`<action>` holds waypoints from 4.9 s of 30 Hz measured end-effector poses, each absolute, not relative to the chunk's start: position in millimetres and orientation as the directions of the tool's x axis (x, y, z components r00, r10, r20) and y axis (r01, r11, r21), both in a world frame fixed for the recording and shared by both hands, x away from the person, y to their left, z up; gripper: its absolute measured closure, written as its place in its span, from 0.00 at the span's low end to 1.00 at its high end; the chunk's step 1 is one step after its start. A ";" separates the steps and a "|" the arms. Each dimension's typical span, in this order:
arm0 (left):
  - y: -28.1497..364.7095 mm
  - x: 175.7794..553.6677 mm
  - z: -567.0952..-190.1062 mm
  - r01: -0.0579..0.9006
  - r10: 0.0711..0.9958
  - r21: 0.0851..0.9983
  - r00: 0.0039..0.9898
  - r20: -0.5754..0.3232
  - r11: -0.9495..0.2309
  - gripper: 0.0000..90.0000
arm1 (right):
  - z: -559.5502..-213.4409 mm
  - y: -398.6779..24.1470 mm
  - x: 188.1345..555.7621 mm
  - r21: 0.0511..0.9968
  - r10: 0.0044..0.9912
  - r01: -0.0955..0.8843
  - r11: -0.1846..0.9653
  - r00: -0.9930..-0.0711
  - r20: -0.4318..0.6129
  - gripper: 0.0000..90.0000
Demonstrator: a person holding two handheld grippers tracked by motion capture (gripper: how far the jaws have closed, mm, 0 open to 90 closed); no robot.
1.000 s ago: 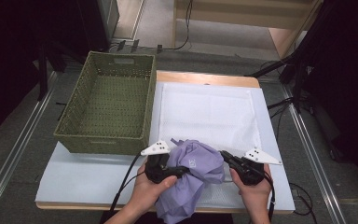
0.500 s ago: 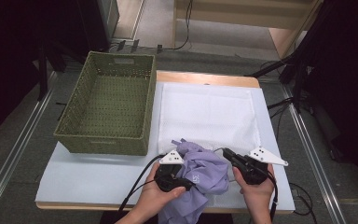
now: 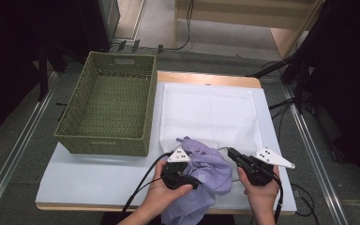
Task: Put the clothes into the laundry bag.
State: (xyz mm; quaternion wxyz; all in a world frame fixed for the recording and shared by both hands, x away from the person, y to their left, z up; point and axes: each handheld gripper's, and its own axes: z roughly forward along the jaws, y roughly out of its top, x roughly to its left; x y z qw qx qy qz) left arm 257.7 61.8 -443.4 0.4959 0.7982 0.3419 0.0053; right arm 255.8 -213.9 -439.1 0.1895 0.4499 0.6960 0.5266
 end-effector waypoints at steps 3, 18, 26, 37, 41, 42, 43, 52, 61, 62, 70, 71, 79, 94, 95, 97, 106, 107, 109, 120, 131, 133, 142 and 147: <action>73.5 257.6 -433.1 0.495 0.586 0.828 0.764 -0.271 -0.263 0.36 | -439.7 -213.9 256.8 0.903 0.827 0.427 0.044 -0.522 0.207 1.00; 50.0 267.8 -442.7 0.577 0.509 0.747 0.775 -0.373 -0.331 0.49 | -441.0 -202.7 256.5 0.899 0.814 0.431 0.069 -0.546 0.199 0.99; 17.0 264.0 -445.3 0.539 0.390 0.752 0.830 -0.398 -0.380 0.94 | -436.6 -199.4 253.1 0.906 0.804 0.418 0.060 -0.559 0.205 1.00; 1.8 271.1 -459.5 0.565 0.445 0.731 0.806 -0.390 -0.383 0.66 | -428.7 -207.0 248.5 0.923 0.811 0.385 0.021 -0.546 0.209 1.00; 17.4 269.3 -452.2 0.575 0.469 0.747 0.789 -0.398 -0.334 0.45 | -431.3 -207.7 249.3 0.918 0.815 0.396 0.030 -0.542 0.207 1.00; 20.1 267.4 -449.3 0.553 0.477 0.758 0.799 -0.365 -0.346 0.42 | -432.5 -207.8 250.2 0.917 0.816 0.398 0.030 -0.540 0.207 1.00; 22.6 264.9 -446.9 0.527 0.487 0.774 0.808 -0.330 -0.350 0.40 | -433.6 -207.5 250.7 0.915 0.816 0.402 0.030 -0.538 0.209 1.00; 62.9 262.9 -431.5 0.505 0.583 0.810 0.769 -0.263 -0.299 0.27 | -437.1 -208.3 252.8 0.909 0.824 0.415 0.042 -0.529 0.204 1.00; 59.8 268.5 -440.5 0.544 0.675 0.759 0.712 -0.192 -0.358 0.23 | -437.2 -201.2 251.9 0.908 0.819 0.413 0.064 -0.542 0.189 0.99; 59.5 265.3 -437.5 0.544 0.671 0.766 0.713 -0.206 -0.342 0.23 | -437.0 -202.1 251.7 0.910 0.821 0.410 0.063 -0.540 0.186 0.99; 64.9 261.0 -428.7 0.508 0.731 0.771 0.677 -0.081 -0.385 0.04 | -438.4 -208.5 253.3 0.905 0.822 0.424 0.040 -0.528 0.212 0.99; 63.4 265.4 -432.2 0.525 0.724 0.757 0.682 -0.102 -0.389 0.02 | -438.4 -207.5 253.7 0.906 0.822 0.420 0.043 -0.531 0.207 0.99; 46.0 281.1 -450.7 0.607 0.664 0.698 0.704 -0.251 -0.380 0.37 | -438.5 -202.3 252.8 0.903 0.815 0.426 0.058 -0.542 0.203 0.99; 9.1 285.9 -442.0 0.575 0.610 0.715 0.747 -0.263 -0.396 0.79 | -422.4 -208.2 245.9 0.928 0.795 0.372 -0.013 -0.560 0.236 1.00; 12.0 289.7 -441.1 0.588 0.645 0.722 0.719 -0.259 -0.365 0.80 | -420.9 -208.9 244.7 0.930 0.796 0.366 -0.014 -0.559 0.232 1.00; 18.4 292.7 -436.7 0.574 0.689 0.755 0.687 -0.232 -0.318 0.82 | -418.3 -210.6 243.1 0.934 0.798 0.356 -0.021 -0.557 0.230 1.00; 25.6 294.9 -440.6 0.599 0.749 0.736 0.634 -0.194 -0.316 0.47 | -428.9 -211.5 249.9 0.916 0.810 0.401 0.005 -0.539 0.231 1.00; 27.8 292.4 -437.3 0.597 0.730 0.739 0.649 -0.215 -0.312 0.42 | -430.2 -211.4 250.5 0.915 0.813 0.403 0.006 -0.535 0.230 1.00; 29.5 286.1 -429.9 0.583 0.698 0.752 0.675 -0.239 -0.307 0.35 | -431.5 -212.4 251.4 0.913 0.814 0.409 0.007 -0.532 0.232 1.00; -6.3 281.1 -449.2 0.595 0.654 0.658 0.730 -0.200 -0.462 0.16 | -432.3 -203.9 250.8 0.911 0.807 0.412 0.022 -0.545 0.227 0.99; -7.7 287.3 -445.3 0.588 0.681 0.680 0.711 -0.176 -0.438 0.80 | -430.9 -201.5 248.5 0.913 0.795 0.408 0.024 -0.561 0.230 0.99; -0.3 289.3 -438.1 0.587 0.711 0.720 0.678 -0.188 -0.369 0.83 | -429.1 -202.2 247.9 0.916 0.795 0.400 0.018 -0.561 0.230 0.99; 7.8 295.3 -448.7 0.607 0.759 0.729 0.623 -0.190 -0.316 0.48 | -435.3 -199.8 250.7 0.908 0.794 0.417 0.031 -0.563 0.231 0.99; 28.1 285.0 -434.2 0.599 0.701 0.740 0.667 -0.252 -0.304 0.32 | -437.5 -205.1 252.1 0.906 0.799 0.423 0.019 -0.551 0.240 0.99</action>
